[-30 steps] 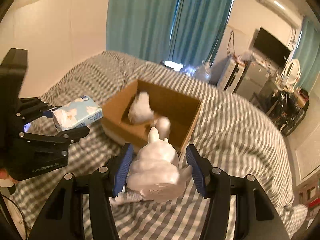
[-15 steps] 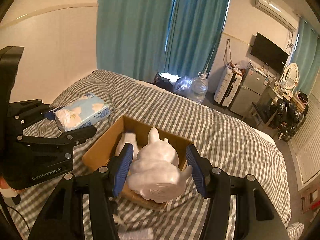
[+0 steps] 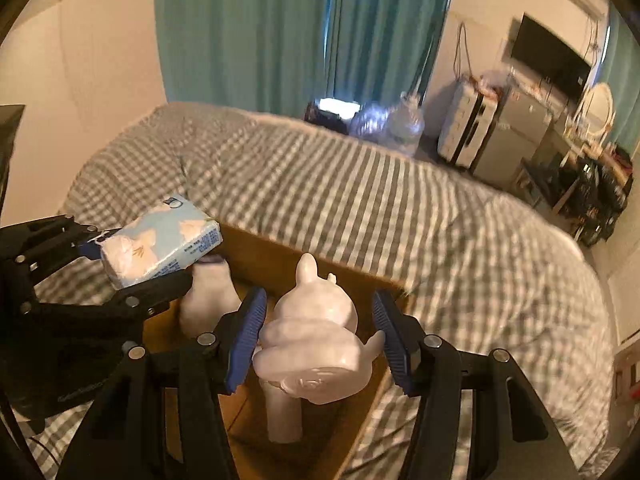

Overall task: Organize objects
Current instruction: 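Carry the tissue pack with the left tool into the box while the right tool drops the figurine there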

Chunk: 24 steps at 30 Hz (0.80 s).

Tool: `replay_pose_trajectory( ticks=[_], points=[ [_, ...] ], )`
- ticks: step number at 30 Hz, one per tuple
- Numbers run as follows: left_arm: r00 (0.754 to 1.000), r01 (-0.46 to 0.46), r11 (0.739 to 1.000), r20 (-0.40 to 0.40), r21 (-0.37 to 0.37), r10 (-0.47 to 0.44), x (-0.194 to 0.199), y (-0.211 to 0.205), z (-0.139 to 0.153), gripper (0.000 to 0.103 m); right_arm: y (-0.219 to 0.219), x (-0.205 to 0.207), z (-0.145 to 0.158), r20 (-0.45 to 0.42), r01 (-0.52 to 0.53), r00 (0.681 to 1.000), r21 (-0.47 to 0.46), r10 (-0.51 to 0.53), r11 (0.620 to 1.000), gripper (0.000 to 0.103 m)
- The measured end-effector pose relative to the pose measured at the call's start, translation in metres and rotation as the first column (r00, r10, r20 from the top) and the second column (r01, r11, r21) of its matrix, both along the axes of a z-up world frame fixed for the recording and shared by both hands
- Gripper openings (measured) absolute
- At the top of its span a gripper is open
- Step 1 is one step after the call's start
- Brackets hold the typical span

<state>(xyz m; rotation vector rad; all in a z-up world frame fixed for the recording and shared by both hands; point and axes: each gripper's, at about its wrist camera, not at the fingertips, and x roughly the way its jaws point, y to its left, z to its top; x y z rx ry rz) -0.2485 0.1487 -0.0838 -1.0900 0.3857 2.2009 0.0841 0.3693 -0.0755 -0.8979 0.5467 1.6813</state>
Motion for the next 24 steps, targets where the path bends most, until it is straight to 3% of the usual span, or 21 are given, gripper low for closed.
replay_pose_trajectory(
  ticks=[4,9,10,11,12,14,24],
  points=[
    [0.999,0.01,1.0,0.031,-0.023,-0.009,-0.006,0.008,-0.023,0.051,0.004,0.002,-0.019,-0.007,-0.005,1.0,-0.03,0.005,1.0,0.055],
    [1.0,0.009,0.999,0.024,-0.042,-0.008,-0.002,0.01,-0.032,0.053,0.003,0.011,-0.016,-0.035,0.015,0.999,-0.019,-0.016,1.0,0.055],
    [1.0,0.007,0.999,0.025,-0.04,-0.006,-0.001,0.01,-0.031,0.055,0.001,0.014,-0.013,-0.04,0.021,0.999,-0.013,-0.022,1.0,0.057],
    [0.999,0.009,0.999,0.033,-0.034,-0.008,0.001,0.009,-0.028,0.059,-0.001,0.013,-0.009,-0.044,0.028,0.999,-0.003,-0.028,1.0,0.064],
    [0.999,0.011,1.0,0.04,-0.028,-0.01,0.003,0.006,-0.027,0.069,-0.005,0.014,-0.003,-0.05,0.036,0.998,0.01,-0.036,0.999,0.071],
    [0.999,0.013,1.0,0.044,-0.014,-0.012,0.01,0.001,-0.019,0.083,-0.014,0.017,0.009,-0.056,0.043,0.998,0.032,-0.042,0.999,0.074],
    [0.999,-0.005,0.999,-0.033,-0.036,0.003,0.062,-0.035,0.028,0.084,-0.093,0.03,0.08,-0.01,0.032,0.999,0.144,-0.031,0.989,0.078]
  ],
)
